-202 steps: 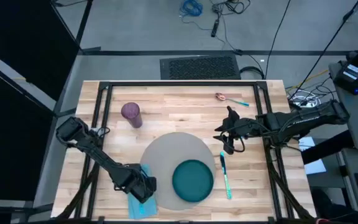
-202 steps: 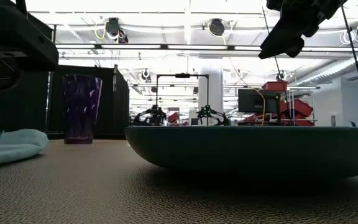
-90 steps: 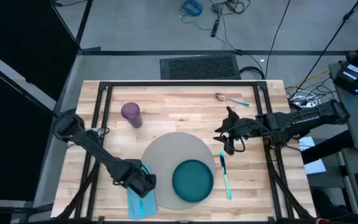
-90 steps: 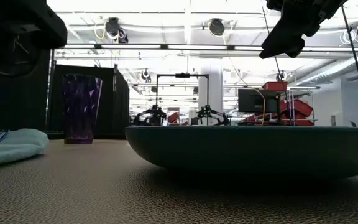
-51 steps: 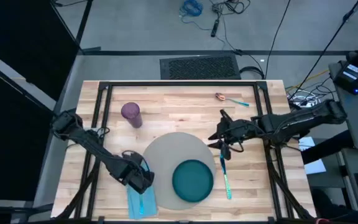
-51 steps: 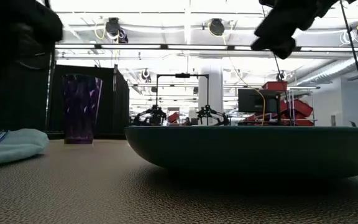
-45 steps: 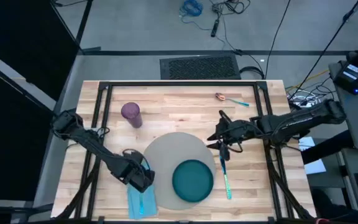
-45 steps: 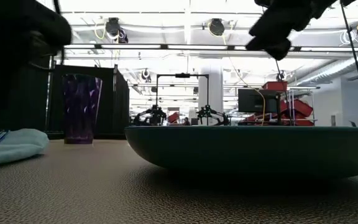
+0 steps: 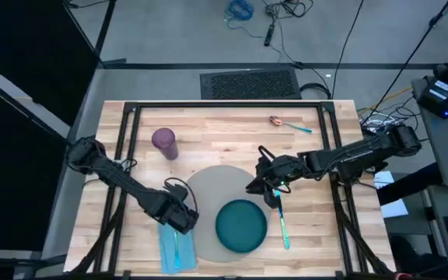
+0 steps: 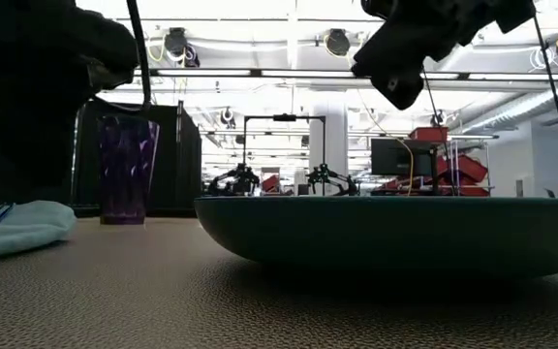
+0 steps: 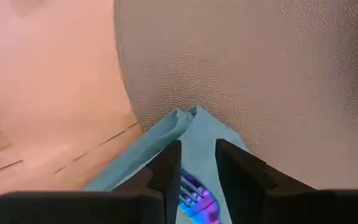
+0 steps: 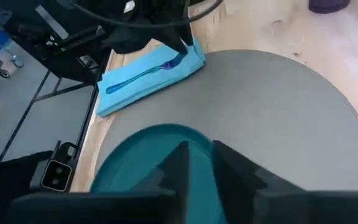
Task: Set table place
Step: Adjust the gray mat
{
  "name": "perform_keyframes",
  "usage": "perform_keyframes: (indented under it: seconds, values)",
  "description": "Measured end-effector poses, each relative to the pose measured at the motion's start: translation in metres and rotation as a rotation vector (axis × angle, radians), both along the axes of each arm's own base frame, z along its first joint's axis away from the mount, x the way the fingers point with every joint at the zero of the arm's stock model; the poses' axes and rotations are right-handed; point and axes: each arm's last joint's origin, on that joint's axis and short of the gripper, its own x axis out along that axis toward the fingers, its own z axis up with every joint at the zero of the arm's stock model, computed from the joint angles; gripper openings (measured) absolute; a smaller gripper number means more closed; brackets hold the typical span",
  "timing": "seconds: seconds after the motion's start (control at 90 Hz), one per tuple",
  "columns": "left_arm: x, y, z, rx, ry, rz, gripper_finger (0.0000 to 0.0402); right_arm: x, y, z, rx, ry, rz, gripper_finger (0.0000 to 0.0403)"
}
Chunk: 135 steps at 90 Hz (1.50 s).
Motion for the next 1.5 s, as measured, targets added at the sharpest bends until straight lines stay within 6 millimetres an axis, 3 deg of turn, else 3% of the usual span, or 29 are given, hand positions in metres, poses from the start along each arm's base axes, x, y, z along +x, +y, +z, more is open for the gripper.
perform_keyframes:
  seconds: [0.356,0.689,0.867,1.1,1.311,1.5]
  values:
    - [0.001,-0.011,-0.019,0.002,0.063,-0.071,0.0084,0.0,0.0,0.001,0.027,-0.001,-0.016,0.0]
    - [0.001,-0.013,-0.019,0.003,0.059,-0.078,0.0084,0.0,0.0,0.001,0.037,0.002,-0.02,0.0]
    - [0.003,-0.009,-0.009,0.105,-0.014,-0.116,0.0084,0.001,-0.004,0.001,0.037,-0.001,-0.034,0.0]
    - [0.014,-0.007,0.024,0.218,-0.167,-0.229,0.0084,0.001,-0.005,0.009,0.051,0.069,-0.036,0.0]
    - [0.017,0.003,0.018,0.261,-0.125,-0.276,0.0084,-0.005,0.0,-0.015,0.059,0.301,-0.042,0.0]
    - [0.036,0.024,0.014,0.268,-0.168,-0.26,0.0084,0.008,-0.018,-0.044,0.055,0.414,-0.108,0.0]
